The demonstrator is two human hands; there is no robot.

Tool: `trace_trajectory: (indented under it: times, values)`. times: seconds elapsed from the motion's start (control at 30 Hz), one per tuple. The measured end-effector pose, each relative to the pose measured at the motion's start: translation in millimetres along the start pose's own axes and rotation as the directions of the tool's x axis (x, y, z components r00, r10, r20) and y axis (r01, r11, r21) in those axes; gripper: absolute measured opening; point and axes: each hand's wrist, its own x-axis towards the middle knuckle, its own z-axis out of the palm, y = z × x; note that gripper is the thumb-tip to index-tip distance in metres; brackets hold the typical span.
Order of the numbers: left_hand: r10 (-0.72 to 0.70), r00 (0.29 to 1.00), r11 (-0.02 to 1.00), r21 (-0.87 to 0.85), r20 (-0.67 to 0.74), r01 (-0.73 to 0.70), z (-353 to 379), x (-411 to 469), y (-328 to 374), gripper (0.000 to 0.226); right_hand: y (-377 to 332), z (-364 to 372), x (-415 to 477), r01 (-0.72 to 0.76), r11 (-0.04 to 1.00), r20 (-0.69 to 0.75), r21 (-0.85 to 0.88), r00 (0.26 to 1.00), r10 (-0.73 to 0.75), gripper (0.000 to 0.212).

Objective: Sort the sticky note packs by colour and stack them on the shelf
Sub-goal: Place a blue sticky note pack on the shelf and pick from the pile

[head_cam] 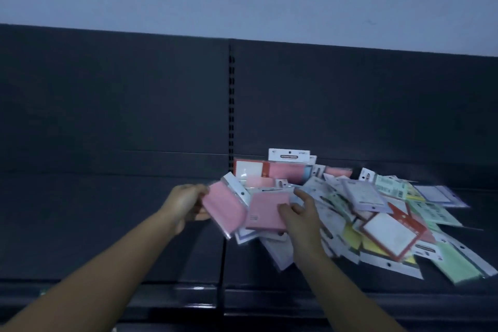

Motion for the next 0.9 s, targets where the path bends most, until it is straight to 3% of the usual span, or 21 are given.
trace_trajectory:
  times: [0.23,0.37,0.67,0.9]
  values:
    - [-0.07,0.996,0.971,-0.231,-0.053,0.056,-134,-39,-14,0.011,23,118,-43,-0.078,0.997,0.175,0.001,0.982,0.076,0.041]
    - [-0.078,0.995,0.96,-0.273,-0.065,0.057,-222,-63,-21,0.013,39,204,-89,-0.154,0.988,0.295,-0.01,0.944,0.15,0.04]
    - [-0.053,0.989,0.95,-0.313,-0.137,0.008,-373,-103,-40,0.017,57,342,-173,-0.073,0.995,0.461,-0.069,0.882,0.097,0.05]
    - [-0.086,0.988,0.924,-0.381,-0.129,0.031,-437,-96,-58,0.026,72,406,-192,-0.025,0.977,0.508,-0.21,0.851,0.132,0.035]
